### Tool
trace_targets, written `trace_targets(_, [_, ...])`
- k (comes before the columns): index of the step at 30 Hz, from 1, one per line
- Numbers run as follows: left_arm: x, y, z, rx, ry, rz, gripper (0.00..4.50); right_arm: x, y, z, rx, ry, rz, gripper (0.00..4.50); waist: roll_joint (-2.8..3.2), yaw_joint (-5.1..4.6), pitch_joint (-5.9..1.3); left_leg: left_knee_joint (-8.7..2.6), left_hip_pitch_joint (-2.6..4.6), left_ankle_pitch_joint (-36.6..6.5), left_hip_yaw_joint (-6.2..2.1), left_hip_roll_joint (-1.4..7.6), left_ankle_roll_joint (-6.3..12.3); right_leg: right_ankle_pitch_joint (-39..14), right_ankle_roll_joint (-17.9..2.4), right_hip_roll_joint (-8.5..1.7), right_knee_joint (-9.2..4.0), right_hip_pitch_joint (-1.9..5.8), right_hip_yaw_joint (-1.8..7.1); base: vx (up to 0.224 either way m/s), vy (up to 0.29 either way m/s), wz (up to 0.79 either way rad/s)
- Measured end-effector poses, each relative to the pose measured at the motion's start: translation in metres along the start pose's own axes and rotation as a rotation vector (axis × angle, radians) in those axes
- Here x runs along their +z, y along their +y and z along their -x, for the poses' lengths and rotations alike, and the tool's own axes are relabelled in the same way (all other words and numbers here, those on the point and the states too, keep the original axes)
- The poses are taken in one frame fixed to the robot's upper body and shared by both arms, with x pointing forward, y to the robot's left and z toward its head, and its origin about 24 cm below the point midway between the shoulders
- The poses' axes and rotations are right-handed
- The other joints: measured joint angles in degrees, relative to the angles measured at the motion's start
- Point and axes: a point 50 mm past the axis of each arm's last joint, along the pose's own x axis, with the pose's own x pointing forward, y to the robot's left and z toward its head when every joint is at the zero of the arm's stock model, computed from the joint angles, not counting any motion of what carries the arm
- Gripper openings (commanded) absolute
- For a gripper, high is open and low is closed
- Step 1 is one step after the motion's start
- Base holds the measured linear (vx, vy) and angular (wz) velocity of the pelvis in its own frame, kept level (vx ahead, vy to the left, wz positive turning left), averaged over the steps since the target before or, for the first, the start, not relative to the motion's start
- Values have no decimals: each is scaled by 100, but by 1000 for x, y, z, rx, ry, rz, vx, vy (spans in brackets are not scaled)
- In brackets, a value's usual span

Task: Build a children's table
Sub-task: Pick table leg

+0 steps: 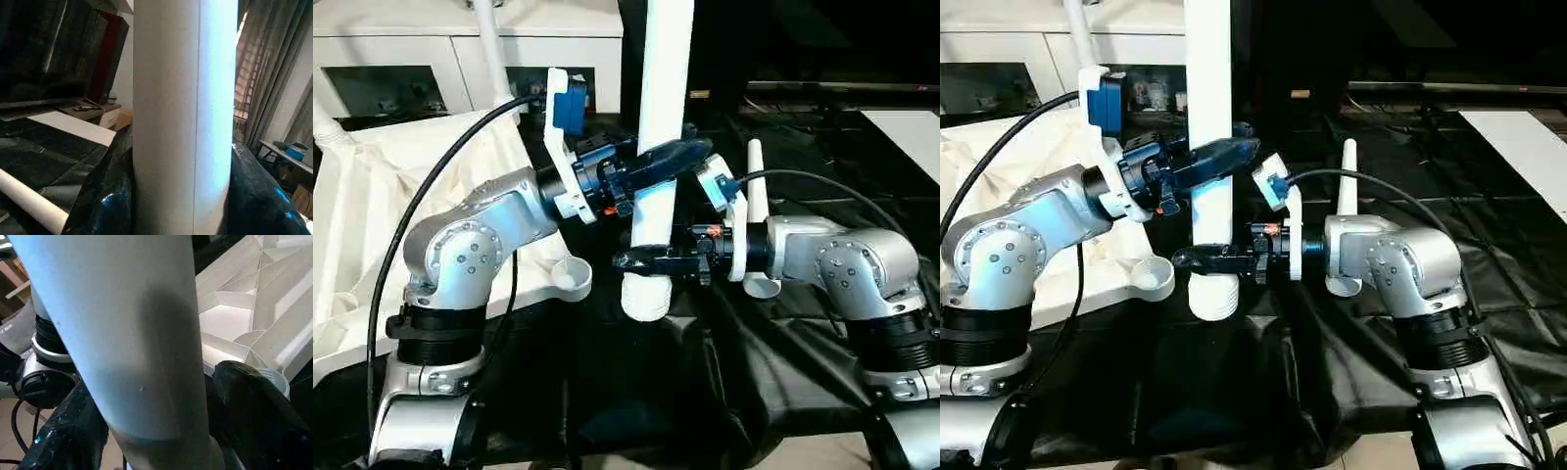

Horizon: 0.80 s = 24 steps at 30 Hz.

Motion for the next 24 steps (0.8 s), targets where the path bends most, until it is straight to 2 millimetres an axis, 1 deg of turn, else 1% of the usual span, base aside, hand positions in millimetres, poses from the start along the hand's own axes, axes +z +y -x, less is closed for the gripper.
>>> trace_targets(2, [0, 0, 0, 0, -1, -1, 183, 0, 0, 0, 7, -1, -1, 301, 0, 1, 0, 0, 0, 2, 0, 0, 0, 0, 0, 0, 2, 0, 0, 0, 0, 0])
trace_targets(3, [0, 0, 0, 0, -1, -1, 183, 0, 1, 0, 9, -1, -1, 283, 0, 1, 0, 0, 1, 3, 0, 0, 0, 0, 0, 0, 4, 0, 0, 0, 0, 0])
trace_targets(10, [1, 1, 1, 4, -1, -4, 183, 0, 2, -3, 22, -3, 9, 227, 0, 1, 0, 0, 4, 10, -2, 0, -4, 0, 0, -1, 19, -2, -1, 0, 0, 0])
trace_targets(14, [1, 1, 2, 7, -2, -4, 183, 1, 3, -4, 24, -2, 23, 214, 0, 1, 0, 2, 6, 12, -3, 0, -8, 0, 0, -1, 28, -2, -1, 0, 0, 0])
trace_targets(20, [1, 1, 3, 11, -2, -3, 183, 1, 3, -5, 22, 1, 29, 209, 0, 1, 0, 3, 7, 14, -5, 0, -12, 0, 0, -1, 36, -4, -1, 0, 0, 0])
trace_targets(22, [0, 2, 3, 14, -7, 7, 253, 1, 3, -5, 23, 1, 32, 207, 0, 1, 0, 4, 7, 14, -5, 0, -12, 0, 0, -1, 37, -3, -1, 0, 0, 0])
trace_targets(24, [-1, 3, 4, 9, -19, 58, 259, 1, 4, -6, 26, 3, 34, 205, 0, 2, 0, 6, 7, 15, -5, 0, -12, 0, 0, -1, 39, -4, -1, 0, 0, 0])
